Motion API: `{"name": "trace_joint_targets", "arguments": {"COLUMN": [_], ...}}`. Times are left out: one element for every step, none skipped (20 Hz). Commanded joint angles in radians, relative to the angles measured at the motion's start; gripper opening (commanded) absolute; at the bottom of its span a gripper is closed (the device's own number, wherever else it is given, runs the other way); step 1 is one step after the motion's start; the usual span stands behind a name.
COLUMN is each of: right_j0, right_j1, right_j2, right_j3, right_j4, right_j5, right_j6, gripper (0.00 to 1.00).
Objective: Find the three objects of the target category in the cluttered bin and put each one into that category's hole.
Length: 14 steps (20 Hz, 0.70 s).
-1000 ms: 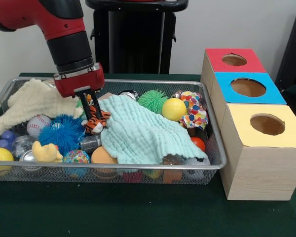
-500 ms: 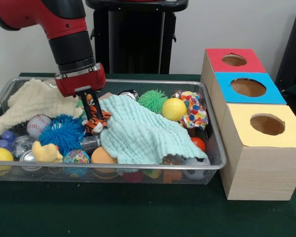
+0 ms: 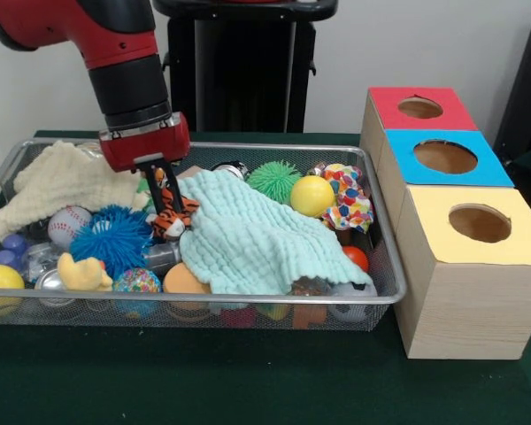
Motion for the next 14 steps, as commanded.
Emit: {"name": "trace_joint_targets", "arguments": {"right_j0": [0.09, 0.098, 0.105, 0.11, 0.115, 0.118, 0.124, 0.125, 0.129, 0.132, 0.134, 0.138, 0.146, 0.15], "right_j1": [-0.07, -0.076, -0.08, -0.083, -0.087, -0.088, -0.091, -0.093, -0.098, -0.101, -0.105, -0.111, -0.119, -0.125], "right_j2": [-0.077, -0.083, -0.087, -0.09, -0.094, -0.094, -0.099, -0.098, -0.102, -0.103, -0.103, -0.104, -0.108, -0.11], "right_j3": [0.04, 0.042, 0.043, 0.047, 0.051, 0.057, 0.061, 0.068, 0.074, 0.077, 0.08, 0.083, 0.084, 0.086], "right_j4": [0.068, 0.075, 0.082, 0.087, 0.092, 0.097, 0.103, 0.107, 0.112, 0.114, 0.122, 0.128, 0.134, 0.138], "right_j5": [0.029, 0.032, 0.034, 0.031, 0.03, 0.024, 0.023, 0.019, 0.016, 0.012, 0.018, 0.022, 0.026, 0.027], "right_j6": [0.246, 0.247, 0.249, 0.252, 0.252, 0.253, 0.254, 0.254, 0.254, 0.252, 0.251, 0.25, 0.247, 0.245], "gripper": [0.0, 0.0, 0.0, 0.0, 0.0, 0.0, 0.0, 0.0, 0.0, 0.0, 0.0, 0.0, 0.0, 0.0]}}
